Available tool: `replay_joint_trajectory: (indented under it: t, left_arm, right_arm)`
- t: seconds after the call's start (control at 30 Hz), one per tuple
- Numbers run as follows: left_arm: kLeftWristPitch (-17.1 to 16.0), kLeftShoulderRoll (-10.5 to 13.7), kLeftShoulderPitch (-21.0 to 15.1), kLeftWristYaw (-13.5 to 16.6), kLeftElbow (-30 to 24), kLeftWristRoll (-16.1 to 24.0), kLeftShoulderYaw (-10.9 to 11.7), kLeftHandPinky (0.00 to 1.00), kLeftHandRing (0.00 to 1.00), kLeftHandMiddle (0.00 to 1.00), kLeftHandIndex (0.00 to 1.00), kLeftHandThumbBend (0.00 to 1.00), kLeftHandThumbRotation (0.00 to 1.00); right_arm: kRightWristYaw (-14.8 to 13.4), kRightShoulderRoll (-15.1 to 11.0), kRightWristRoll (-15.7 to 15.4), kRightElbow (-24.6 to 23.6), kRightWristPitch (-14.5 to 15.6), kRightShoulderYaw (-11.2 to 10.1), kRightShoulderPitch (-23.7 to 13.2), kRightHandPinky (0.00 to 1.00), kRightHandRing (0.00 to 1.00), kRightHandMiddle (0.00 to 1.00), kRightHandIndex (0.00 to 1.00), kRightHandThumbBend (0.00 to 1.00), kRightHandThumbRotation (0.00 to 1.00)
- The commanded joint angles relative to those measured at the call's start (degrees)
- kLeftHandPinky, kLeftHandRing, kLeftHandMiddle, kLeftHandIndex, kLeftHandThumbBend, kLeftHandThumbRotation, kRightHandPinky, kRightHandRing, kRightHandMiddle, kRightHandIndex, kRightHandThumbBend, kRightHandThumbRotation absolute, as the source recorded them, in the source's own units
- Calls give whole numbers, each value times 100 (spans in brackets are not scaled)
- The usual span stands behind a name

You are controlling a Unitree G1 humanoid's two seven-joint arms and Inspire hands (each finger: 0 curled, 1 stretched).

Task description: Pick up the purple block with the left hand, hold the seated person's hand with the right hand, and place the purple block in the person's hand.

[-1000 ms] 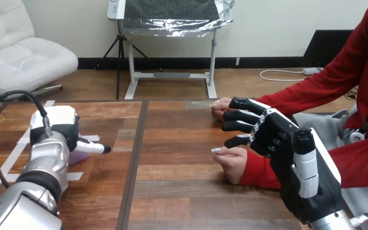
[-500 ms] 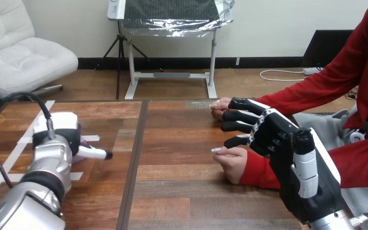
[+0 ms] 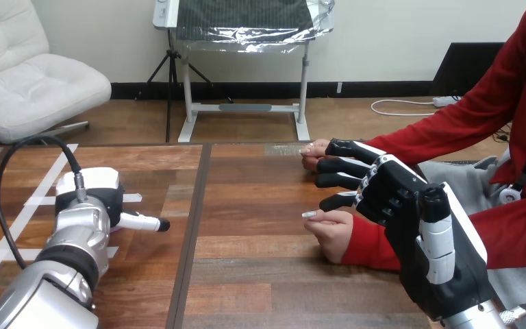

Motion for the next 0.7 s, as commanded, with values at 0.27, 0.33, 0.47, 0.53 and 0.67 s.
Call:
replay_joint_trajectory:
  t: [0.27,0.33,0.47,0.53,0.67]
  left_arm:
    - [-55,70,-381,13,-47,-94,89,95,90,89,88,75,77]
    - [-59,77,-386,-21,-43,-84,80,95,90,89,88,75,77]
    - [-60,84,-394,-55,-43,-71,66,95,89,88,87,75,79]
    - [-57,85,-397,-68,-46,-68,64,94,88,88,86,75,80]
    - [-65,92,-397,-63,-55,-94,94,94,88,87,86,74,80]
  right_arm:
    - [-22,81,53,-55,-140,-5,-308,60,72,75,78,88,100]
    - [-25,80,50,-54,-139,-6,-310,60,72,75,78,88,100]
    - [-20,77,54,-49,-137,-6,-313,60,72,75,77,88,100]
    - [-9,73,65,-42,-139,-9,-315,60,72,75,77,88,100]
    - [23,55,103,-34,-117,-13,-323,60,72,75,78,87,100]
